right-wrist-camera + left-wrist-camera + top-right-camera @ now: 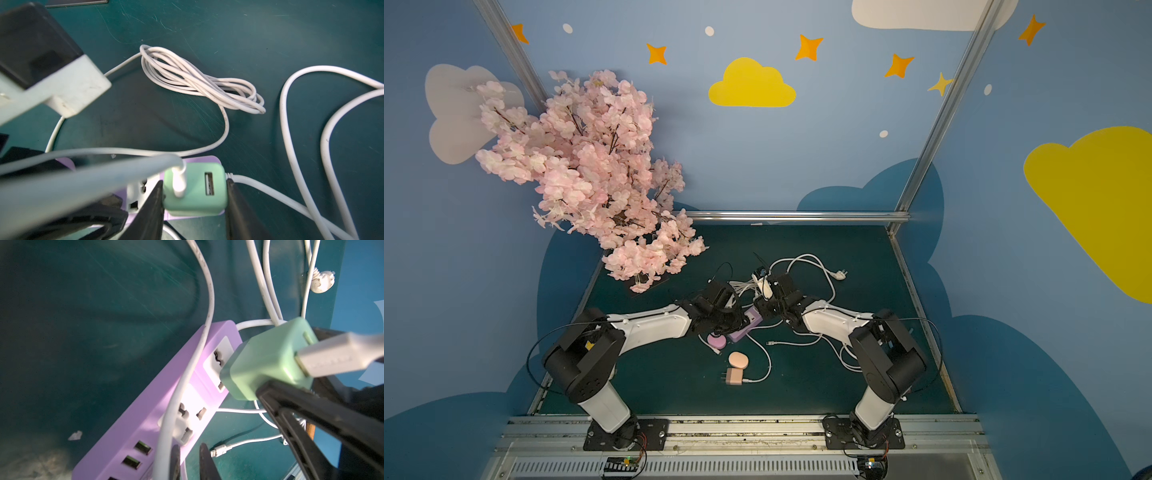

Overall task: Charge the bluetooth headset
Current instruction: Insert the plug into the socket.

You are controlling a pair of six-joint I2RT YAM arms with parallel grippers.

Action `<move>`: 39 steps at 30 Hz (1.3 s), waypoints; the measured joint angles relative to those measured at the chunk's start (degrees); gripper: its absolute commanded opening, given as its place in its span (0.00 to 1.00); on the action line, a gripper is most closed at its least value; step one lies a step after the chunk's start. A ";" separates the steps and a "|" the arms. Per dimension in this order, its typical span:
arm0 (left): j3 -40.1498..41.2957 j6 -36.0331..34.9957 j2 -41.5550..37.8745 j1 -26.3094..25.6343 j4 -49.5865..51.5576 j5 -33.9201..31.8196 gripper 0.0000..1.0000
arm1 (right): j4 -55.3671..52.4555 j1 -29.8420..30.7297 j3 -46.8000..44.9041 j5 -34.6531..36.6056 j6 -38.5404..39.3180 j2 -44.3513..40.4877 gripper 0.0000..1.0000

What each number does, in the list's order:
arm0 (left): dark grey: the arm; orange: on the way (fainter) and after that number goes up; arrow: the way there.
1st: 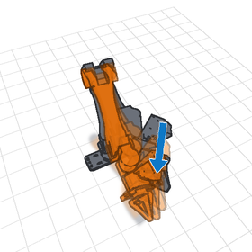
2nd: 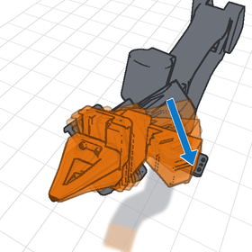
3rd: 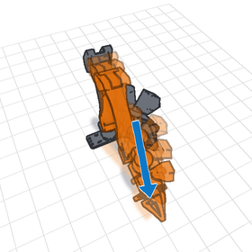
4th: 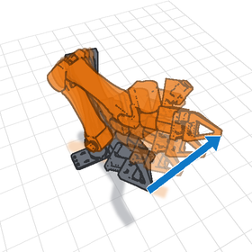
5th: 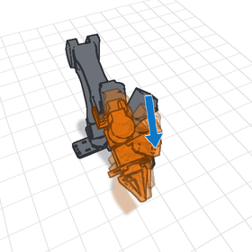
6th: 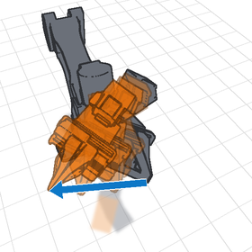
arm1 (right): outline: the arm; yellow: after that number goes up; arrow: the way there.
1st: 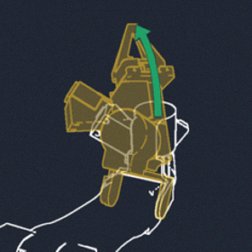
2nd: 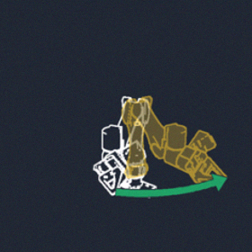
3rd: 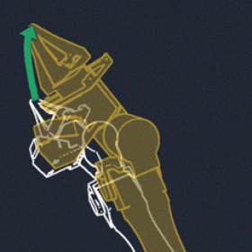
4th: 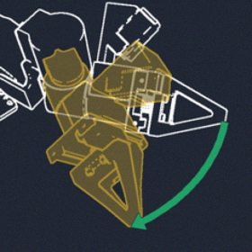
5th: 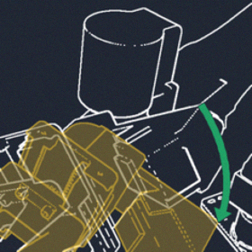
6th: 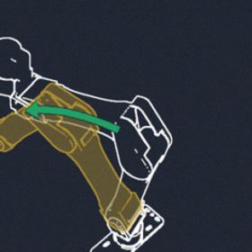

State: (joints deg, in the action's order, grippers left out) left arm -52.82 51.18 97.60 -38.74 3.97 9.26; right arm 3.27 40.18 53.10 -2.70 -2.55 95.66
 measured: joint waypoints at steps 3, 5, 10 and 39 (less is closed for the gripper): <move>0.00 -0.35 0.00 0.00 0.02 0.02 0.20 | 0.81 0.00 -1.70 -0.07 0.37 -1.18 0.00; -0.07 -0.61 0.00 0.00 0.13 0.04 0.20 | 1.64 0.04 -3.72 -0.07 0.59 -2.14 0.00; -0.35 -1.14 0.04 0.07 0.74 0.13 0.20 | 5.79 0.39 -6.64 0.66 0.83 -2.91 0.00; -1.64 -2.36 1.01 1.05 2.21 2.25 0.16 | 14.71 5.09 -10.47 11.13 -4.13 -0.55 0.00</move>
State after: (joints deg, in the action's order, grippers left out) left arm -54.46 48.82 98.61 -37.69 6.17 11.51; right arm 17.98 45.28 42.63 8.43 -6.68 95.11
